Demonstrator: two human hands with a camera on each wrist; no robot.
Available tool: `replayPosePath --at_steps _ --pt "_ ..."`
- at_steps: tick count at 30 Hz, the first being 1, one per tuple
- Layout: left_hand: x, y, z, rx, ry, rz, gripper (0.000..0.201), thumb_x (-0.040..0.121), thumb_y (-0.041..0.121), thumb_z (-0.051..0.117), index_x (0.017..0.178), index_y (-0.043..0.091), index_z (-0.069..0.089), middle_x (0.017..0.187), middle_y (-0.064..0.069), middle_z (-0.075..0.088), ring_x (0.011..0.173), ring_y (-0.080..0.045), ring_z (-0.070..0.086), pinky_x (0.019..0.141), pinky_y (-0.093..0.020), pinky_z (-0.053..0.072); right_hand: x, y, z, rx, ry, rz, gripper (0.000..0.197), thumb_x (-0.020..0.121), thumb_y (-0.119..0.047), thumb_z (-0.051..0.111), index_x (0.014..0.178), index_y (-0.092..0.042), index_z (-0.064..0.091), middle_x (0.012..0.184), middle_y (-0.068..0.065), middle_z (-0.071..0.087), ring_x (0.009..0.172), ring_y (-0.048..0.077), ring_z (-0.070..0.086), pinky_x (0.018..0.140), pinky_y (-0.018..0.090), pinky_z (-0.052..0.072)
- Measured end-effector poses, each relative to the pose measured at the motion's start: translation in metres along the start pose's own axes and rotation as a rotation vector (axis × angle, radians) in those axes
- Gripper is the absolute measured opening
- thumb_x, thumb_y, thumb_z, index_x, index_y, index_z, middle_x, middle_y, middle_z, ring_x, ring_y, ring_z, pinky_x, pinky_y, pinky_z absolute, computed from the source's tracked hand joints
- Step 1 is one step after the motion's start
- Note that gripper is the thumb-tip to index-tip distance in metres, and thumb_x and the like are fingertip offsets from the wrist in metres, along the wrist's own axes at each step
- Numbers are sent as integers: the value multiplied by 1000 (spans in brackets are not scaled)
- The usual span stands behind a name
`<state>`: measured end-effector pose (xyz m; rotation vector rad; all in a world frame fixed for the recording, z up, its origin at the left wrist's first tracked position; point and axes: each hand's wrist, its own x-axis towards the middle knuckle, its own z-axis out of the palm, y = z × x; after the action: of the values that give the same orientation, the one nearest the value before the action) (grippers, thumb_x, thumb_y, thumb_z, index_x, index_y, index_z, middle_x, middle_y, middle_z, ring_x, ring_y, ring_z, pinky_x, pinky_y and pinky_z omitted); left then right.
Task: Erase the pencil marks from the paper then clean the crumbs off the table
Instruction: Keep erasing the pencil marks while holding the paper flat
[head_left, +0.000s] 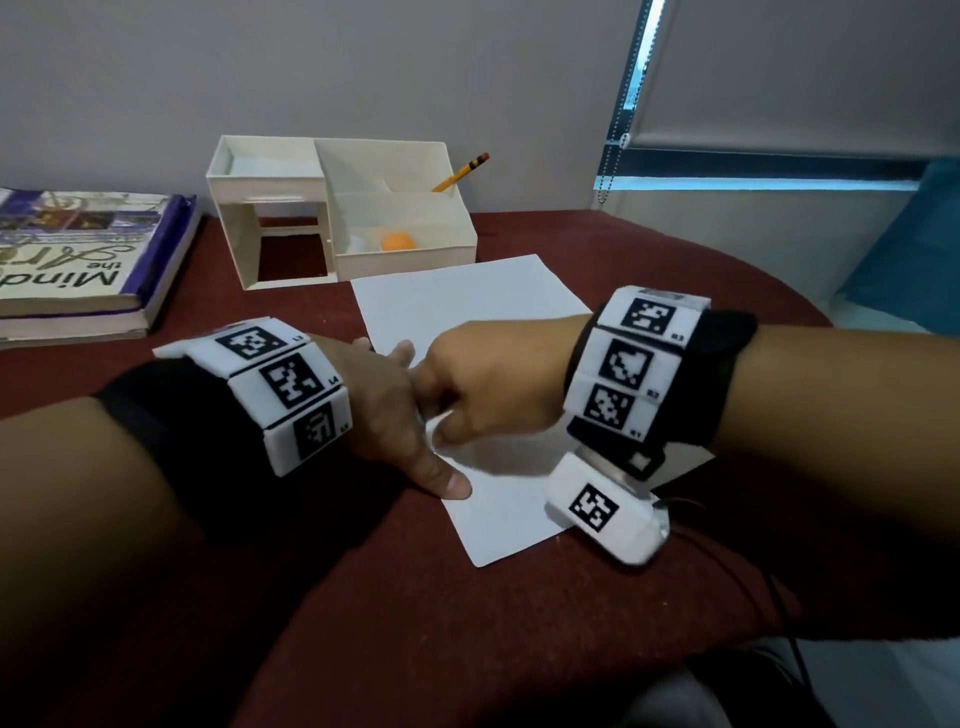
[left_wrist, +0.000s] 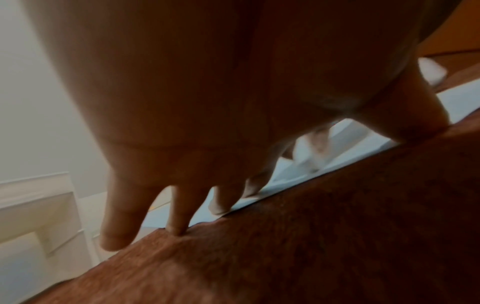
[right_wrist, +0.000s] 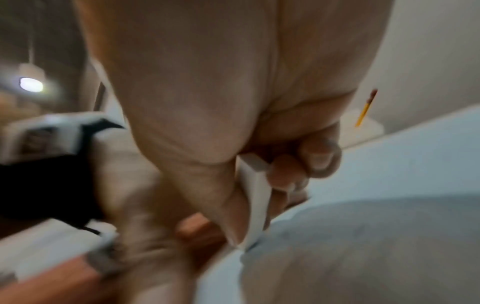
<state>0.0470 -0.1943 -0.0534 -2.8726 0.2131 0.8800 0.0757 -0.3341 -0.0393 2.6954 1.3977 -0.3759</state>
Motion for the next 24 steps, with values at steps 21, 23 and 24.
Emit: replayPosePath --at_steps 21,23,24 --pt "-2 3 -1 8 -6 -63 140 43 97 50 151 40 -20 160 10 -22 150 -29 -8 118 -59 6 -9 24 -6 -89 60 200 22 93 -34 62 83 -15 67 77 -2 63 79 22 60 59 28 45" --pt "-3 4 -2 5 -5 -66 141 43 96 51 151 40 -20 160 10 -23 150 -28 -9 118 -59 5 -6 28 -4 -182 102 239 24 95 -32 58 80 -14 62 74 -1 59 79 24 59 57 28 38" --pt "-3 4 -3 4 -7 -64 141 43 96 51 151 40 -20 160 10 -23 150 -29 -9 118 -59 5 -5 23 -1 -217 92 210 26 96 -31 57 78 -13 60 72 0 57 75 23 58 58 28 37"
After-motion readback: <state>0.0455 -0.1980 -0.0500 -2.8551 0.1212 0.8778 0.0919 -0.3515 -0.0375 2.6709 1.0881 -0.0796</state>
